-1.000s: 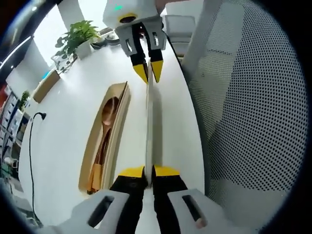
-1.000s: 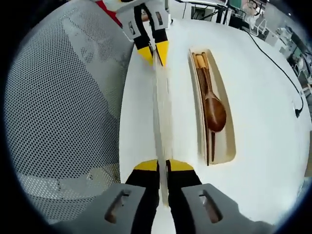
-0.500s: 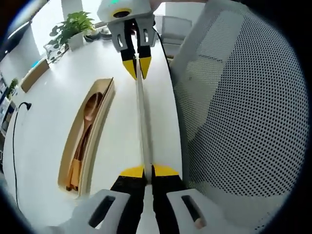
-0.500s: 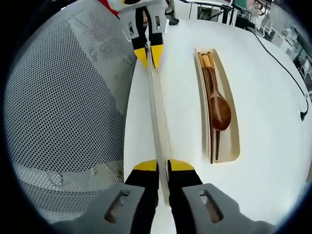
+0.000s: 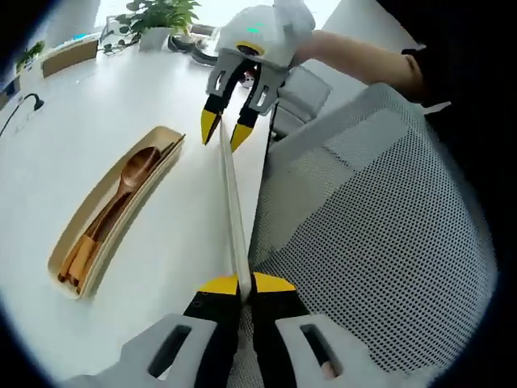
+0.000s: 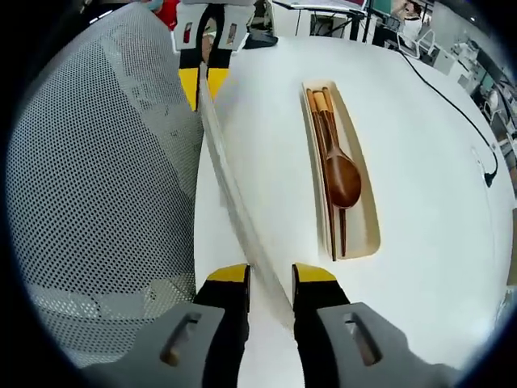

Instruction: Arrange the utensils inside the cutlery case until each visible utensil rests in its matching compartment.

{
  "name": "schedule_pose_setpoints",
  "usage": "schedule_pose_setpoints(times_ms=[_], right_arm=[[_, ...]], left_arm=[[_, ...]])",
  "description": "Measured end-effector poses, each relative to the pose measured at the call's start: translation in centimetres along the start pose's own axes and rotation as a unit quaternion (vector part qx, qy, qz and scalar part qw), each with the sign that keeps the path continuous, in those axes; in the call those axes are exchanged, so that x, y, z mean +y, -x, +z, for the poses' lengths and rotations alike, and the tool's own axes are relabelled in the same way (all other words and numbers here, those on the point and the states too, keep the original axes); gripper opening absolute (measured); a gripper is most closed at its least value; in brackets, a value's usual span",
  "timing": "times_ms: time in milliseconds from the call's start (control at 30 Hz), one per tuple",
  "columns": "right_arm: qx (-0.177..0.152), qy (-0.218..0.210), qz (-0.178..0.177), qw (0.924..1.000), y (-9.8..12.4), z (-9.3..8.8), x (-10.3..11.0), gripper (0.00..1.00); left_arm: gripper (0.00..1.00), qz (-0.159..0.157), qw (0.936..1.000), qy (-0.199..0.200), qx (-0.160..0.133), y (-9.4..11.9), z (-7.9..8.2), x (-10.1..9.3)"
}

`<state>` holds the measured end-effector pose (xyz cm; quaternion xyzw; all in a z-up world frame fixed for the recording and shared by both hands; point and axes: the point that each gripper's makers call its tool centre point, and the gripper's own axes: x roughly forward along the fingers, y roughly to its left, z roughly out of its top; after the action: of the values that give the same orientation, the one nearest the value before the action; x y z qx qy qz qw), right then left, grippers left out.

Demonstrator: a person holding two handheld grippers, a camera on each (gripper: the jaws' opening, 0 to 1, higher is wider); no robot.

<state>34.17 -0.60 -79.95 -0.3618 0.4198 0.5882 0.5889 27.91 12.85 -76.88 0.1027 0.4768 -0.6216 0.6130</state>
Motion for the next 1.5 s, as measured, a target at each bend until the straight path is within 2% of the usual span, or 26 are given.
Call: schedule_pose_setpoints(times_ms=[167,267,433,500,567,667,867,967,1033,1067,1100,1167,1300,1400,1500], right_arm=[[-0.024,0.022,-0.049,0.9983,0.9,0.1,-0.2,0.25],[-0.052,0.037,-0.068,0.9956,1.4,0.6,0.0,0.36],[-0.073,0.065,-0.089,0.9912,1.6,1.7,0.7,0.48],[-0.073,0.075,-0.095,0.9900,1.4,2.0,0.8,0.53],[-0.063,0.089,-0.105,0.9885,1.2,2.0,0.6,0.55],[-0.065,0.099,-0.105,0.9874,0.9,2.5,0.7,0.55],[-0.054,0.132,-0.093,0.9855,0.2,3.0,1.8,0.55],[-0.054,0.144,-0.094,0.9836,0.3,3.3,2.0,0.55],[-0.057,0.148,-0.092,0.9830,0.4,3.6,2.2,0.54],[-0.057,0.153,-0.092,0.9824,0.5,3.6,2.4,0.54],[-0.056,0.165,-0.094,0.9802,0.7,3.8,2.4,0.53],[-0.062,0.169,-0.096,0.9789,1.3,4.1,2.4,0.53],[-0.073,0.168,-0.094,0.9785,2.1,4.4,2.3,0.53],[-0.080,0.164,-0.081,0.9798,2.1,4.7,2.6,0.55],[-0.072,0.171,-0.070,0.9801,1.8,4.7,2.9,0.50]], left_arm=[[0.03,-0.027,0.9986,0.046,-0.005,-0.1,-0.2,-0.4],[0.03,-0.053,0.9951,0.083,-0.013,-0.2,0.1,-0.9],[0.03,-0.085,0.9878,0.129,-0.020,-0.3,0.4,-1.5],[0.03,-0.084,0.9861,0.141,-0.025,-0.2,0.6,-1.2],[0.03,-0.112,0.9767,0.180,-0.031,0.1,1.2,-2.1],[0.03,-0.120,0.9742,0.187,-0.040,0.4,1.5,-2.2],[0.03,-0.170,0.9514,0.249,-0.061,1.1,2.6,-3.5],[0.03,-0.223,0.9281,0.288,-0.077,1.8,3.5,-4.6],[0.03,-0.246,0.9192,0.299,-0.074,2.0,3.6,-5.2],[0.03,-0.244,0.9179,0.304,-0.074,2.0,3.5,-5.0],[0.03,-0.249,0.9127,0.316,-0.074,2.1,3.6,-5.0],[0.03,-0.255,0.9063,0.329,-0.074,2.2,3.7,-4.9],[0.04,-0.257,0.9021,0.339,-0.071,2.3,3.5,-4.6],[0.04,-0.271,0.8912,0.355,-0.077,2.5,3.9,-4.6],[0.04,-0.281,0.8891,0.353,-0.080,2.8,4.2,-4.9]])
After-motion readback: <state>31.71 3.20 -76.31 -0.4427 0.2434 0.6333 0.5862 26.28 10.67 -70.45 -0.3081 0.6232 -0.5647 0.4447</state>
